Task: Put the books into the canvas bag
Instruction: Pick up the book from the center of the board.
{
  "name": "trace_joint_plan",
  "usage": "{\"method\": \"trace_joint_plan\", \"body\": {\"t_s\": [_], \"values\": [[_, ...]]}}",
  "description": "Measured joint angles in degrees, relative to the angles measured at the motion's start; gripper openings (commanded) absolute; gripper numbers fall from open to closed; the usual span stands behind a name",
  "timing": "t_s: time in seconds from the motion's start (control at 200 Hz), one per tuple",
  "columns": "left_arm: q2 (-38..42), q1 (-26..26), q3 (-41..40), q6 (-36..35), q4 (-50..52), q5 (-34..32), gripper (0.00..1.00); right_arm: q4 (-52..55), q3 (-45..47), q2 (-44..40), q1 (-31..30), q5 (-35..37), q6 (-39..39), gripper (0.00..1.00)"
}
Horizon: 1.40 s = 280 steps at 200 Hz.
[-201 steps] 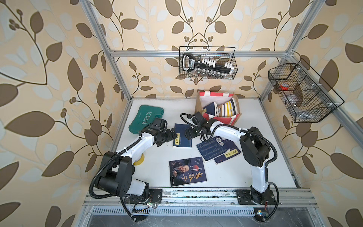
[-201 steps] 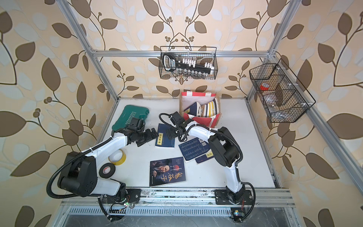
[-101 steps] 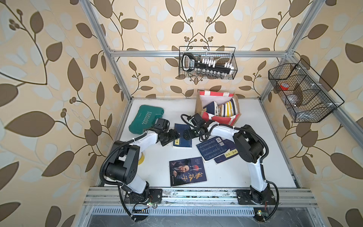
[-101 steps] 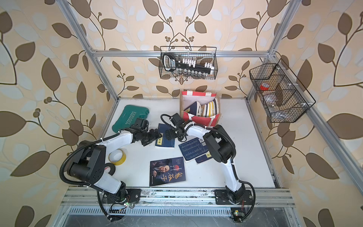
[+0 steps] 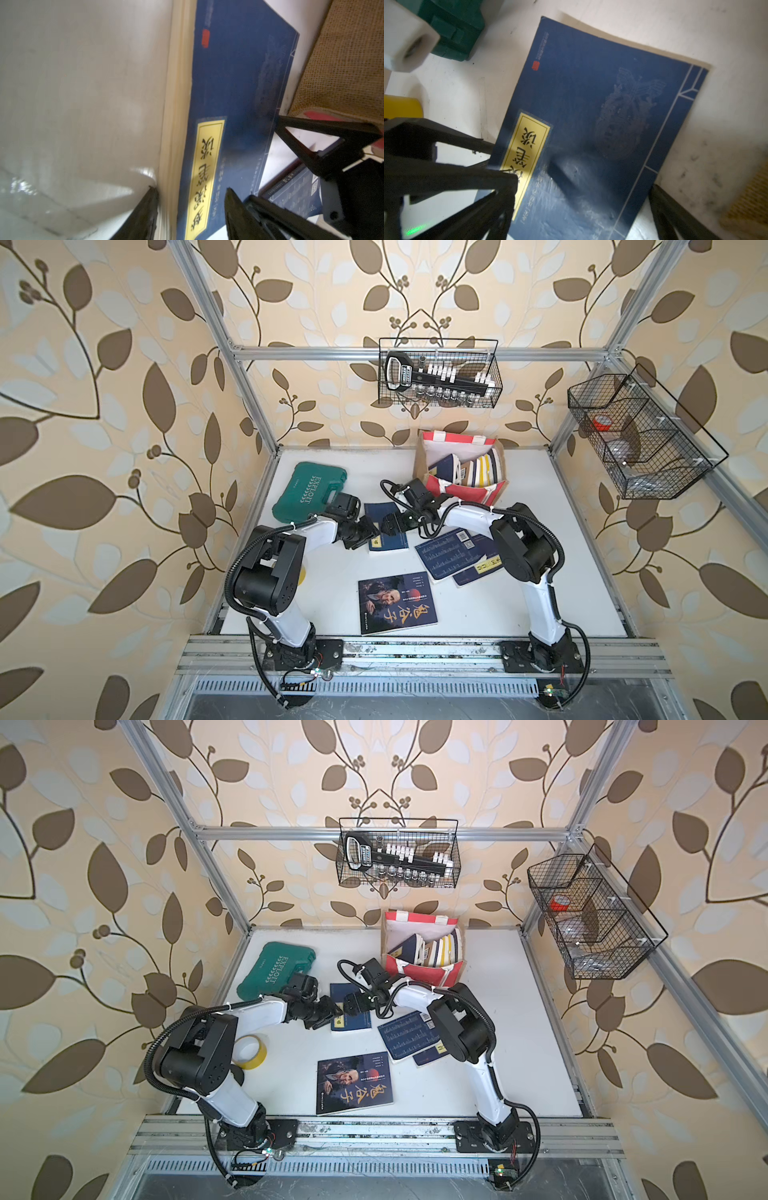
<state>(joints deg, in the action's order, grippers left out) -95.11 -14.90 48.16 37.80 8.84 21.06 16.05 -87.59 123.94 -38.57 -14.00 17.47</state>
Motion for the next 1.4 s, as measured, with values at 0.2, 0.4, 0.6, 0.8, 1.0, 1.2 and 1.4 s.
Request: {"method": "trace_joint_plan", "body": {"t_s": [0.2, 0.4, 0.6, 0.8, 1.0, 1.2, 1.4], "values": [[0.0, 0.74, -0.83, 0.57, -0.17, -0.04, 0.22, -0.24, -1.2, 0.94, -0.31, -0.37, -1.05, 0.98], [0.0, 0.76, -1.29, 1.25, -0.59, 0.33, 0.03, -0.5, -1.29, 1.07, -0.79, 0.17, -1.49, 0.98], [0.42, 1.09, -1.51, 1.53, -0.72, 0.92, 0.0, -0.59, -1.25, 1.07, -0.79, 0.17, -1.7, 0.98], [6.6, 1.05, -2.71, 0.37, 2.56, -0.68, 0.0, -3.13, 1.33, -0.26, -0.74, -3.98, -2.36, 0.98], [21.38, 0.98, -1.75, -4.79, 12.96, -0.63, 0.0, -3.3, 6.82, -6.69, 0.66, -11.76, -1.73, 0.98], [31.76, 0.98, 3.08, -12.7, 24.7, -0.26, 0.0, -6.88, 10.43, -20.06, 4.35, -18.25, 1.22, 0.98], [43.41, 0.98, 3.87, -20.61, 27.91, 3.69, 0.0, -10.99, 10.51, -28.35, 8.04, -25.86, 4.09, 0.98]]}}
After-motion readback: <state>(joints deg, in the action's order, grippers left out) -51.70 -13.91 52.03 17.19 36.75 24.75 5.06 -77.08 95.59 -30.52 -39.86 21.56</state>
